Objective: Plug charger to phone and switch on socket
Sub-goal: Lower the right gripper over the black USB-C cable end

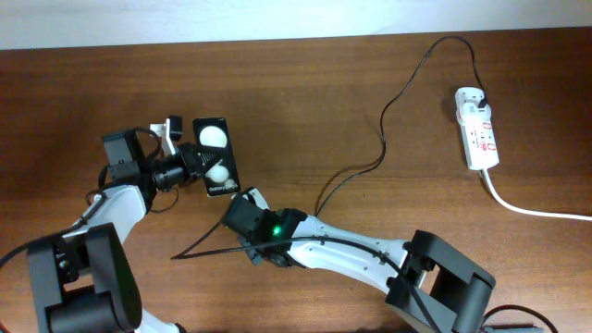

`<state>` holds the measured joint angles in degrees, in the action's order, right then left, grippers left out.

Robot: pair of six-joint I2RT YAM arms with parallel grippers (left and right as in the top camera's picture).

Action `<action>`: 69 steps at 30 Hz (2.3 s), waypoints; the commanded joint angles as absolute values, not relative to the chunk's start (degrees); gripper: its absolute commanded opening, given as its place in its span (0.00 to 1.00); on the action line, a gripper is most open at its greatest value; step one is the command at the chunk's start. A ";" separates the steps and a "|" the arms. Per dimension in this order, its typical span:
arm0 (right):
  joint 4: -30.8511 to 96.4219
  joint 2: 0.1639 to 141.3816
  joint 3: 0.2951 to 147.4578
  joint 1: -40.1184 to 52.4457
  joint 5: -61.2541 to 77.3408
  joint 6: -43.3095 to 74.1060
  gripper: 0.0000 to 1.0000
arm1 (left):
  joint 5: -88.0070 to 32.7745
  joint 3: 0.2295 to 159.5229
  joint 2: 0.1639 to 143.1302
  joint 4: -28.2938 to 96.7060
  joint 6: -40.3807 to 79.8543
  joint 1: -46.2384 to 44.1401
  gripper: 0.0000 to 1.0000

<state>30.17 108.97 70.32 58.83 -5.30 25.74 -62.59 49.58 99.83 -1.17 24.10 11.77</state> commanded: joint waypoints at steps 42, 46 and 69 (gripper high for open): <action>24.99 113.60 70.28 58.85 -3.66 26.09 0.32 | -62.98 49.54 99.53 -2.98 24.40 12.05 0.00; 25.06 114.06 70.30 58.70 -4.97 26.04 0.31 | -63.00 49.54 99.53 -2.98 24.40 12.05 0.00; 24.60 114.06 70.30 58.70 -6.74 27.51 0.12 | -63.02 49.54 99.53 -2.96 24.40 12.05 0.00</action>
<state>24.80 113.65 70.28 58.81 -5.85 27.05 -62.13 49.58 99.85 -2.52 24.12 11.77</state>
